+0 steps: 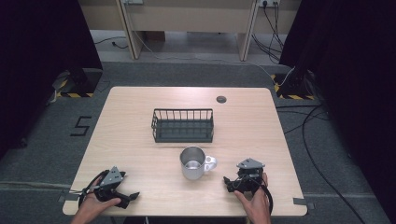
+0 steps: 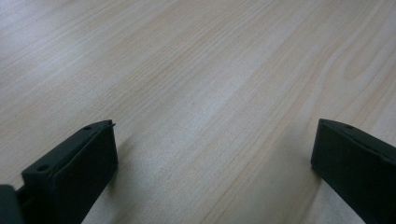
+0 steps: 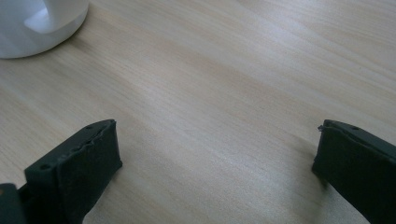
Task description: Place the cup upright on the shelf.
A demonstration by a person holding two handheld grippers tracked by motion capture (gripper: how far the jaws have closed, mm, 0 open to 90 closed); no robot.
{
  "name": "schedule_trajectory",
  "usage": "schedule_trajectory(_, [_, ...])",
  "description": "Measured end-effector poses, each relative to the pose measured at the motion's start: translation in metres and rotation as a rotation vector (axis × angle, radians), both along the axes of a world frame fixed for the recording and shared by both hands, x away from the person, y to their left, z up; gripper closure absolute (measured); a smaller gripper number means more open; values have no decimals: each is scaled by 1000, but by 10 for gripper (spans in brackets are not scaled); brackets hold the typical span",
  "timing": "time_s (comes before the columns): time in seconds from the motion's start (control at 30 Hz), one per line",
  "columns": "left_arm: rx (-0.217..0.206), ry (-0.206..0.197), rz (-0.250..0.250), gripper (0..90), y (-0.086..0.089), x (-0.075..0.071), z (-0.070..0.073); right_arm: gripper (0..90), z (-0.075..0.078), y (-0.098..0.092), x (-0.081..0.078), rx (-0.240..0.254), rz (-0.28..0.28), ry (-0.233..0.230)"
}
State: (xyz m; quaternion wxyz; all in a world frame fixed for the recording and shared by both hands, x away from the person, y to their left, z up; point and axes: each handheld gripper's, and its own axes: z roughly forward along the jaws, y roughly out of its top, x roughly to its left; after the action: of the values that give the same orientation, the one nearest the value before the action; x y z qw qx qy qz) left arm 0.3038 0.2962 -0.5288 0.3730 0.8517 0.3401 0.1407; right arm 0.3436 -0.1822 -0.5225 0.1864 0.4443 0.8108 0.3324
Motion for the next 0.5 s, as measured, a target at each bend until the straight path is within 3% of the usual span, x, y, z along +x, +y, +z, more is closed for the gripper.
schedule_trajectory(0.5, [0,0,0,0,0,0,0,33,0,-1,-1,6,-3,-3])
